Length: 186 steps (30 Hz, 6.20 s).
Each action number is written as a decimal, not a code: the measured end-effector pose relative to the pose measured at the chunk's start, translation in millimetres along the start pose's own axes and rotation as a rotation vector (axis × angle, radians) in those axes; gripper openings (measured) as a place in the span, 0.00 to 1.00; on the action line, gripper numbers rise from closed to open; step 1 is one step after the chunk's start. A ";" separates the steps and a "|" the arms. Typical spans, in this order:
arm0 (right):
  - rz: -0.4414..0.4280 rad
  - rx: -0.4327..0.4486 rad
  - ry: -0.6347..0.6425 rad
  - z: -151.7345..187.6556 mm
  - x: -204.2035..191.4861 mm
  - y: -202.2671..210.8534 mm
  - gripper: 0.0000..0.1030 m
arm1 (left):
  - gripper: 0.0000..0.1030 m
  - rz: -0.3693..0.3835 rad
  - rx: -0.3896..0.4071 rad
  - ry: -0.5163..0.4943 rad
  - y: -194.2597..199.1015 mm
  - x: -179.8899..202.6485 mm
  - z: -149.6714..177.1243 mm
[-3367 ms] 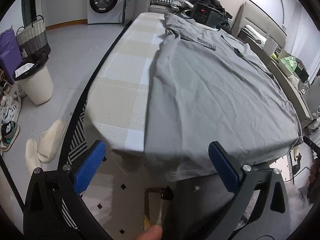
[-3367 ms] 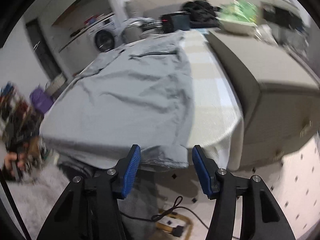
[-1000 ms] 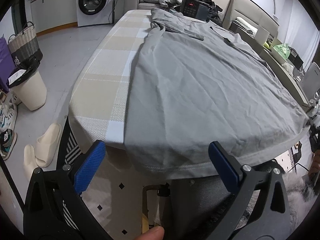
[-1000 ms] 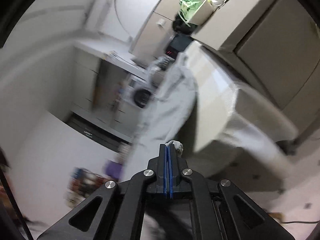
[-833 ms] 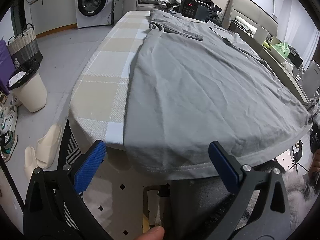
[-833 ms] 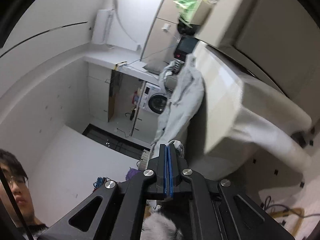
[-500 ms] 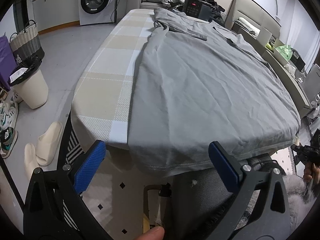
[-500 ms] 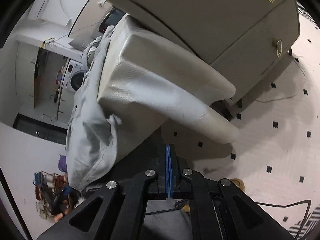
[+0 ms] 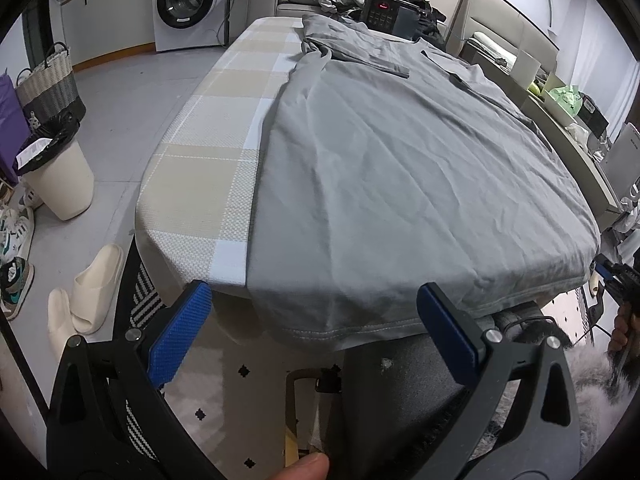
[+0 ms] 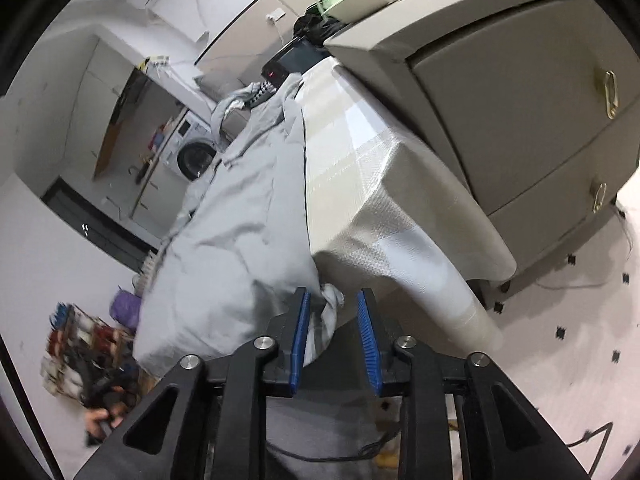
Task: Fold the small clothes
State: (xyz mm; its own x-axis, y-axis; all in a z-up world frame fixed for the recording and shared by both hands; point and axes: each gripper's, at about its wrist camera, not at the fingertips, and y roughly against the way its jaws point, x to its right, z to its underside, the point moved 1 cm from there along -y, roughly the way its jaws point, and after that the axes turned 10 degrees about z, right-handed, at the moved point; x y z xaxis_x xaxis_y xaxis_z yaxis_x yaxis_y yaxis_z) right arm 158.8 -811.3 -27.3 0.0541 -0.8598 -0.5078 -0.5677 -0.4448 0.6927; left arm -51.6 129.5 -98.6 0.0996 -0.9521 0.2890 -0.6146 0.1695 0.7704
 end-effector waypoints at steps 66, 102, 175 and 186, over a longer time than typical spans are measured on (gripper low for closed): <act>-0.060 -0.058 0.298 -2.1 -16.6 -8.8 0.64 | 0.34 0.471 0.076 0.065 -28.1 -63.1 27.5; -0.436 -0.150 0.382 -14.4 -22.7 -20.5 0.64 | 0.27 0.775 0.043 0.036 -5.9 -48.0 12.5; -0.362 0.404 0.053 -142.0 -115.2 57.5 0.03 | 0.04 0.637 0.479 -0.057 84.6 -11.4 -158.1; -0.202 0.394 0.006 -239.0 -154.2 -29.4 0.03 | 0.03 0.523 0.572 0.032 38.5 -26.4 -261.3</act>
State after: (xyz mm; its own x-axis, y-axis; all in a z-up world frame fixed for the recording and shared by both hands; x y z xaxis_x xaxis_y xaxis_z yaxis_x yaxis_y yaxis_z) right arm 363.5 -725.6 153.0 0.2004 -0.7672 -0.6093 -0.8152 -0.4756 0.3307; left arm 126.5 227.6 71.9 -0.2976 -0.7753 0.5571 -0.8955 0.4289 0.1185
